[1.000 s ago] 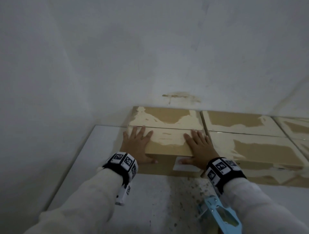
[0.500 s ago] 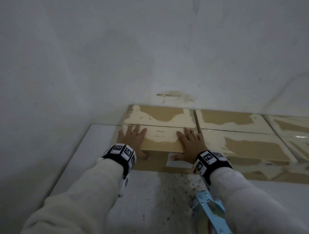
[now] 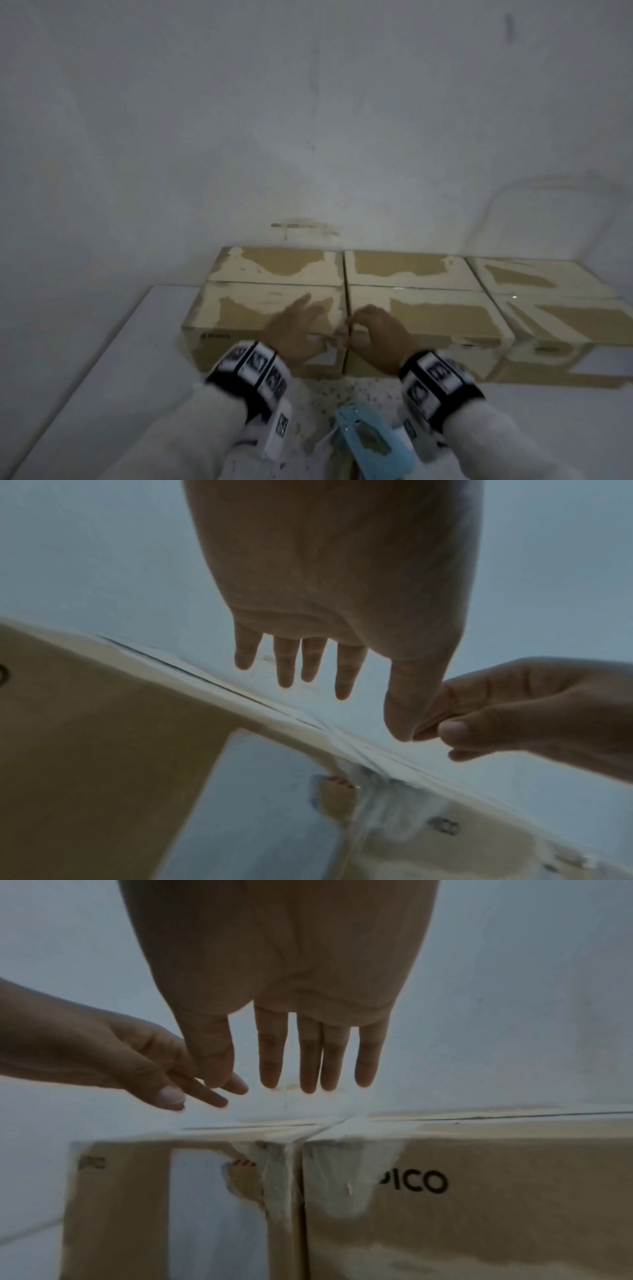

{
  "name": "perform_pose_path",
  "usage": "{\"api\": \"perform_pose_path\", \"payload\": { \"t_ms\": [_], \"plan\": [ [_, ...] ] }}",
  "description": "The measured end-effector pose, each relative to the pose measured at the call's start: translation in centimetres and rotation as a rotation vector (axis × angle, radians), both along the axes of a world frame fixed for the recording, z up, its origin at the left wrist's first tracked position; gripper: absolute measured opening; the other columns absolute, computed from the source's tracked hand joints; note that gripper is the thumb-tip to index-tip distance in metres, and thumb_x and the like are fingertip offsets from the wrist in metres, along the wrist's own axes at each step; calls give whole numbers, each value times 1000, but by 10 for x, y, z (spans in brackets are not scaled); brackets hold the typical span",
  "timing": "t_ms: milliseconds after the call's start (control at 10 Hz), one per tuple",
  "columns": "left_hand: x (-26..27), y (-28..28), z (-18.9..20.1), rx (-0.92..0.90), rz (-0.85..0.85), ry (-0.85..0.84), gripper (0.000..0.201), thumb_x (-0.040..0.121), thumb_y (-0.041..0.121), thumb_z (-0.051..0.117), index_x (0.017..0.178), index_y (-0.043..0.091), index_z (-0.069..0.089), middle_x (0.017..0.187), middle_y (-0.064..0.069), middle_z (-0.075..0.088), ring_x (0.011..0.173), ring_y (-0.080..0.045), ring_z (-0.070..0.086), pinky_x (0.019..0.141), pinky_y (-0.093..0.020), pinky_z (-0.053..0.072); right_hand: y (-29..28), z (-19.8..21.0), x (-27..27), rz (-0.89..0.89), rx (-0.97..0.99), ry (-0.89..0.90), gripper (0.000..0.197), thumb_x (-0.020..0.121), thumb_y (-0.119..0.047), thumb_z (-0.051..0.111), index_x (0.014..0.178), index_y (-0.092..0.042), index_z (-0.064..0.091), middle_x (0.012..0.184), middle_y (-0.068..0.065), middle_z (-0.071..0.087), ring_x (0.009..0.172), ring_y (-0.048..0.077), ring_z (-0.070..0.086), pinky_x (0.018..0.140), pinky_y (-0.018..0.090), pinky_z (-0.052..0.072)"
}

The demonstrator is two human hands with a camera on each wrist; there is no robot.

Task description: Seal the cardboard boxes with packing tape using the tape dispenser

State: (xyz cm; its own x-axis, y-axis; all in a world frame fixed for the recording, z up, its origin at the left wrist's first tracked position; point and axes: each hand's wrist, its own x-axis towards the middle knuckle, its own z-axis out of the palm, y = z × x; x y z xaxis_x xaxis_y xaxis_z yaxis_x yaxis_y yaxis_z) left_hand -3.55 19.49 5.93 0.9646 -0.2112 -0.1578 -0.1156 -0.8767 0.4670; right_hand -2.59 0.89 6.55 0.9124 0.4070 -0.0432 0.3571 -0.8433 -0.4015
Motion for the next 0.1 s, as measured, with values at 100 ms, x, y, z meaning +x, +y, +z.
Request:
{"api": "perform_pose_path", "payload": {
  "t_ms": [100],
  "plan": [
    [-29,-18,6,-235,-22,117,43,86,31,64,125,14,55,137,-4,47,121,-10,46,93,-14,38,-29,-1,-33,9,40,72,21,86,-38,58,103,-29,64,108,-5,58,104,14,55,91,29,44]
  ]
}}
